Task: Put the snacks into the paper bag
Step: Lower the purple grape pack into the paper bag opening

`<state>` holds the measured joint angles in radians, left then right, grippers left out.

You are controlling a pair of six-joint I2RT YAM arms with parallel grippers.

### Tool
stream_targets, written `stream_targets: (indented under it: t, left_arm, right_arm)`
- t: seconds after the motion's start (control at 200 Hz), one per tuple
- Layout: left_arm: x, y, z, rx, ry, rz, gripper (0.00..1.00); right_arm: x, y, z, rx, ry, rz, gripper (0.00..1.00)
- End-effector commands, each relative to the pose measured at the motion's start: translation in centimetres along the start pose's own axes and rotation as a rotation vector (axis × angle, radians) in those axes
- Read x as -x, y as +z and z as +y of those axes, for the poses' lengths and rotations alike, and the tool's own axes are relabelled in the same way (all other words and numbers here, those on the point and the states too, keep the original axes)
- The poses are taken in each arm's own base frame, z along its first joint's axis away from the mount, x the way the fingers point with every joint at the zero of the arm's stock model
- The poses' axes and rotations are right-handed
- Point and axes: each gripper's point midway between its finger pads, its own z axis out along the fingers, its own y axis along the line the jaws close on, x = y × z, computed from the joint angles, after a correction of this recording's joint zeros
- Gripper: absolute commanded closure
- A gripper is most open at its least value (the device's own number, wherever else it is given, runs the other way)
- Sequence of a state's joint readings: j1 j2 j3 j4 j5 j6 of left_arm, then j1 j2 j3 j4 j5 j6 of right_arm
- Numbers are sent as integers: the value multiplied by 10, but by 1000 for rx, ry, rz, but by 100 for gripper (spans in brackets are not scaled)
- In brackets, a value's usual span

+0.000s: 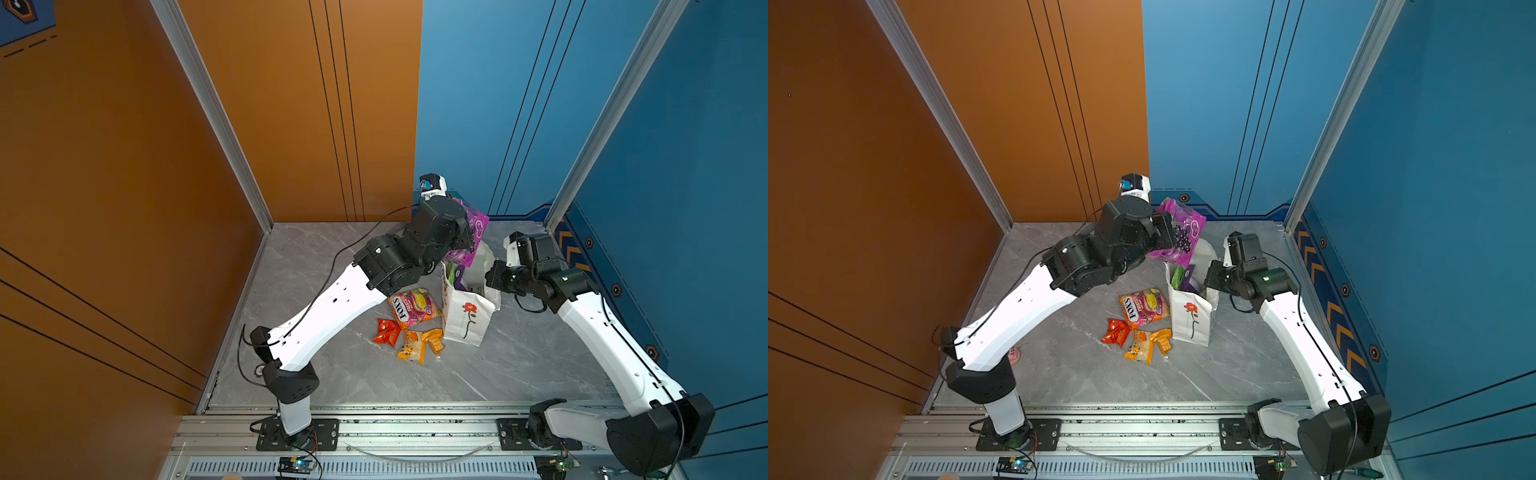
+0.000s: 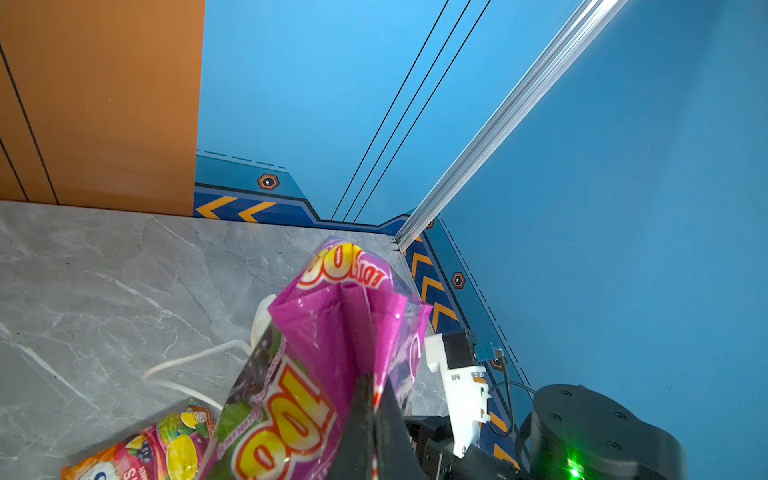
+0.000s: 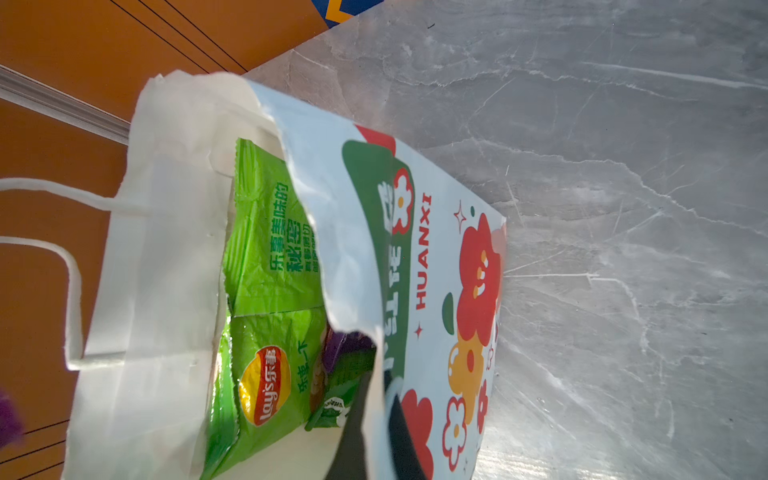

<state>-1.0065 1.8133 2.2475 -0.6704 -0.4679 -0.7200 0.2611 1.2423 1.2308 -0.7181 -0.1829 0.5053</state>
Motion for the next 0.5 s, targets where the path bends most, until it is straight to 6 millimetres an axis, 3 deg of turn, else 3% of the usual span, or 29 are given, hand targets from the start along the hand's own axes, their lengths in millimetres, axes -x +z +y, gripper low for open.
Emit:
stream_targets:
  t: [0.0, 0.2, 0.496]
  left_arm:
    - [24, -5, -24, -74, -103, -86, 100]
    - [3, 13, -21, -44, -126, -52, 100]
    - [-25, 26, -8, -2, -190, -23, 100]
  right_arm:
    - [8, -11, 11, 48, 3, -52, 95]
    - [9, -13, 13, 56, 4, -60, 95]
    - [11, -13, 13, 57, 7, -71, 95]
